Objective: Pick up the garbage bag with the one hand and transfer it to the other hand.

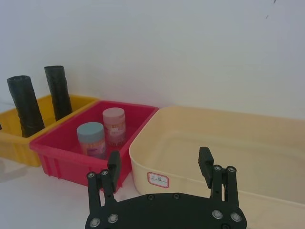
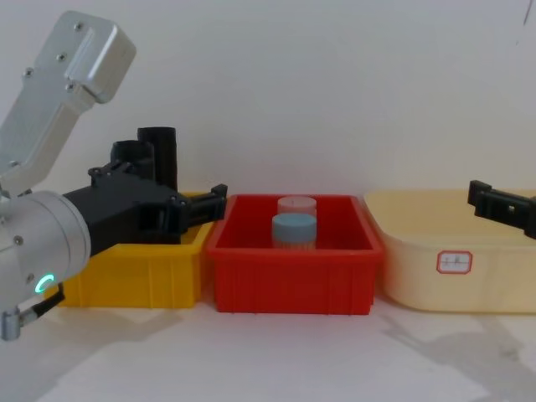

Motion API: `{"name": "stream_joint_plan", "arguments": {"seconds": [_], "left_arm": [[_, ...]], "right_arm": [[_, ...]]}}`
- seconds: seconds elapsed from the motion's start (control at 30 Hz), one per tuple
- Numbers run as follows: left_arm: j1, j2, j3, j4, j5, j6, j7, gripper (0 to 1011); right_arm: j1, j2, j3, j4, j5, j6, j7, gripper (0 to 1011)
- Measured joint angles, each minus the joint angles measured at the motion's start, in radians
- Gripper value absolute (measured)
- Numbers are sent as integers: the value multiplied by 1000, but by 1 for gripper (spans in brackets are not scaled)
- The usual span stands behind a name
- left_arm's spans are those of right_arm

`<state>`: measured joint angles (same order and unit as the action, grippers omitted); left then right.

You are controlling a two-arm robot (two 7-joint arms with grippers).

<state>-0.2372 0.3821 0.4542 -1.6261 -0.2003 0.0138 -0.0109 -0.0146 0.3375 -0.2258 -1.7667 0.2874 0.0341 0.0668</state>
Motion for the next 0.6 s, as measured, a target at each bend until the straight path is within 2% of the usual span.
{"name": "stream_joint_plan", "arguments": {"seconds": [0.6], "left_arm": [[0,0,0,0,0,0,0,1002]], "right_arm": [[0,0,0,0,0,0,0,1001]]}}
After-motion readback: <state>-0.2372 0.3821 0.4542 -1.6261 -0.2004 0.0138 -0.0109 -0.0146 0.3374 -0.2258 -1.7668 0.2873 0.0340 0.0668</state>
